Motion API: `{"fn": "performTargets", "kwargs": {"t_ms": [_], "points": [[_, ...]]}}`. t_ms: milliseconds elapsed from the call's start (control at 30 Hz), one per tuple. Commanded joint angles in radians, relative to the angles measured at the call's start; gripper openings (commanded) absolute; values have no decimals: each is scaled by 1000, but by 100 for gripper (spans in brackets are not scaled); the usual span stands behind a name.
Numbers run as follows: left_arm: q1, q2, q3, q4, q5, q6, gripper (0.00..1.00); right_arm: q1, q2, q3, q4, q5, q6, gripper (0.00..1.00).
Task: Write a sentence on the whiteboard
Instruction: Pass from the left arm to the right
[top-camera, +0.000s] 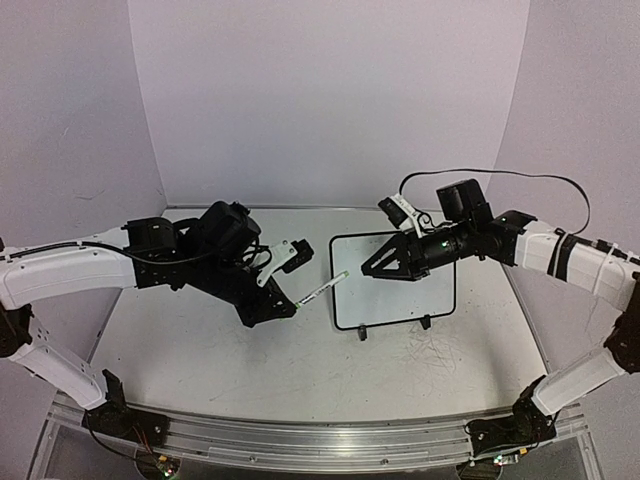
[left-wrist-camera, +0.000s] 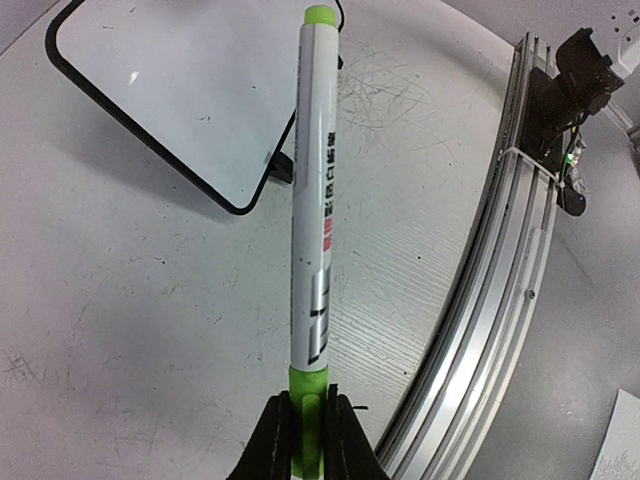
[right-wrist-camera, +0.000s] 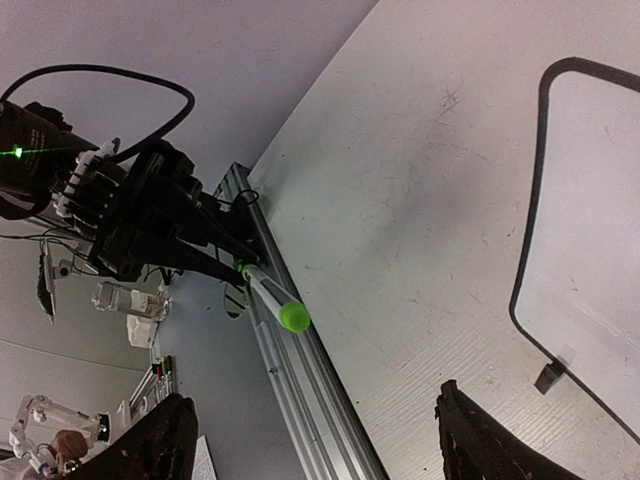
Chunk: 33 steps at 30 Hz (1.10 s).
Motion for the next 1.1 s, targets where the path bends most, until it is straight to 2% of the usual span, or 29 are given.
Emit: {"fn": "performTargets", "kwargs": {"t_ms": [0, 300, 567, 700, 967, 1067], "points": [[-2, 8, 52, 7, 11, 147, 0, 63, 24, 1, 110, -106, 49, 83], [-3, -18, 37, 58, 52, 163, 0, 145, 104, -3, 271, -70, 176, 76], [-9, -33, 17, 84, 60, 143, 0, 187, 166, -36, 416, -103, 243, 59], [-10, -43, 6, 103, 51, 138, 0, 189, 182, -67, 496, -120, 285, 46], [-13, -29, -1, 117, 55, 129, 0, 197, 201, -82, 559, -139, 305, 38], [-13, -27, -7, 119, 48, 127, 0, 199, 210, -86, 564, -146, 305, 31]]}}
